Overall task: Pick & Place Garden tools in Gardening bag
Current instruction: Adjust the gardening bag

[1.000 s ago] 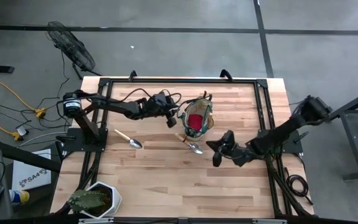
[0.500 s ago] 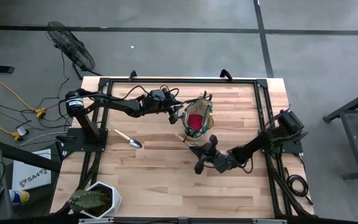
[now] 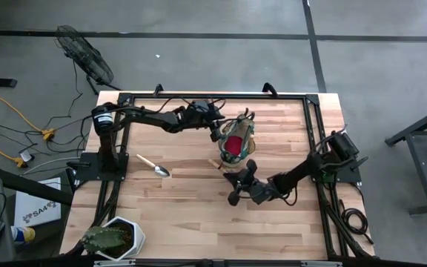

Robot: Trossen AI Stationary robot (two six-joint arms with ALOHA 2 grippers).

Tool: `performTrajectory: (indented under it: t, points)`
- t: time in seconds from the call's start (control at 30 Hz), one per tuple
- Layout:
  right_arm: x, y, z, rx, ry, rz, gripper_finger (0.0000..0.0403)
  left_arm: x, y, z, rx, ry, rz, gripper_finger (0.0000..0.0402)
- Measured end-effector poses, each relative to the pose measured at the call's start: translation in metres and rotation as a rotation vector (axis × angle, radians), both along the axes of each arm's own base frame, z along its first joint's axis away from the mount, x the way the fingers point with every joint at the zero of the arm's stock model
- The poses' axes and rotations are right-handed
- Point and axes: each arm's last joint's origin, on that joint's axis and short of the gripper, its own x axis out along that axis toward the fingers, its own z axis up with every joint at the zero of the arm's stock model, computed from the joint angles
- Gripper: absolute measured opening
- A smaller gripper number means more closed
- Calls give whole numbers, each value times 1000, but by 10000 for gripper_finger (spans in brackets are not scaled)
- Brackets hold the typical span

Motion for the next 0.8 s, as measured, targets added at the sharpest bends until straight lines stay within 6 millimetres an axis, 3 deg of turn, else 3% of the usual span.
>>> performTrajectory:
  t: [0.47,0.8]
  points:
    - [-6,-6,-10,16,30,-163,4,-4,-6,-15,-108,141,-108,81]
    - [-8,-5,-10,0,27,-186,4,-5,-19,-23,-198,210,-217,81]
